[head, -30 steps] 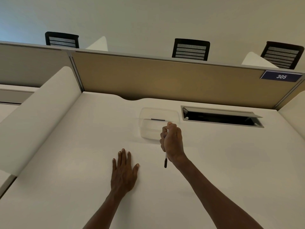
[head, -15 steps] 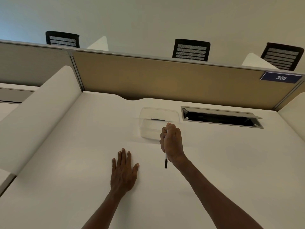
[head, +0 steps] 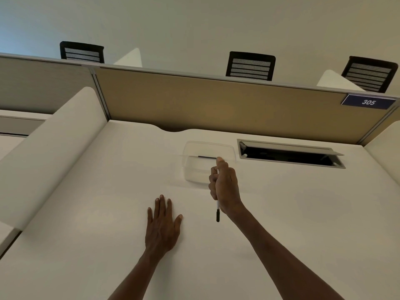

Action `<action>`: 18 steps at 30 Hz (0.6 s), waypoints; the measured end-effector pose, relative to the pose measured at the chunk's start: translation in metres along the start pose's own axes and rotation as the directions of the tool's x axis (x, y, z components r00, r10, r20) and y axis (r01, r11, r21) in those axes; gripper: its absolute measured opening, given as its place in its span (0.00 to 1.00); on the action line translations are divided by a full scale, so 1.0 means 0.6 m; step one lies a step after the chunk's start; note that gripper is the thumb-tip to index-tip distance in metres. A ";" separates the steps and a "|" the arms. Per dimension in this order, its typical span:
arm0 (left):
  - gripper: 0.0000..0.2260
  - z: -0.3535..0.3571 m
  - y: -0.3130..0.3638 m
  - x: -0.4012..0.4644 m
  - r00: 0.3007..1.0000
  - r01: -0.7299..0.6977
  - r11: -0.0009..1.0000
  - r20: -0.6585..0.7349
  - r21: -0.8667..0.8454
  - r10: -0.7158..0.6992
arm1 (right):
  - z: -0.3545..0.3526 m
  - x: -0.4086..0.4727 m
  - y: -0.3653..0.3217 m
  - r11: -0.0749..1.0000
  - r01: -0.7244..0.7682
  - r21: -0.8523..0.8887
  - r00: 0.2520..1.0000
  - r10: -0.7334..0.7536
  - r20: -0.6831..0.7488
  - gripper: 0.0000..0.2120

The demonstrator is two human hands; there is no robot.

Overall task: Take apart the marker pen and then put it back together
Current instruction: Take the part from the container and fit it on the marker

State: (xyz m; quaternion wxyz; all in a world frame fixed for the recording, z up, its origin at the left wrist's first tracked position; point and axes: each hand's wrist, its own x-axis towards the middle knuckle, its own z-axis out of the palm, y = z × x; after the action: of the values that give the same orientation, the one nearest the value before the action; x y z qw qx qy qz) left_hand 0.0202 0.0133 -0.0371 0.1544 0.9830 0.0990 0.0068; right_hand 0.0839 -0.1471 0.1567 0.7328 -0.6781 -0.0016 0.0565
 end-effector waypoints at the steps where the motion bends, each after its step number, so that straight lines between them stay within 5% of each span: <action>1: 0.31 0.000 0.000 0.000 1.000 0.000 1.000 -0.001 -0.002 0.000 | 0.001 0.000 0.000 1.000 0.022 -0.017 1.000 -0.022 -0.002 0.23; 18: 0.32 0.004 -0.002 0.003 1.000 0.005 1.000 -0.002 -0.009 -0.005 | 0.005 0.009 0.028 0.980 0.095 -0.174 0.995 -0.100 -0.022 0.18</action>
State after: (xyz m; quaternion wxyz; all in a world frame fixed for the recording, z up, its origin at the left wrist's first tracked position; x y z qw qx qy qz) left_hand 0.0216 0.0139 -0.0395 0.1590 0.9820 0.1017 0.0076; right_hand 0.0880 -0.1427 0.1396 0.6732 -0.7388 -0.0286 0.0099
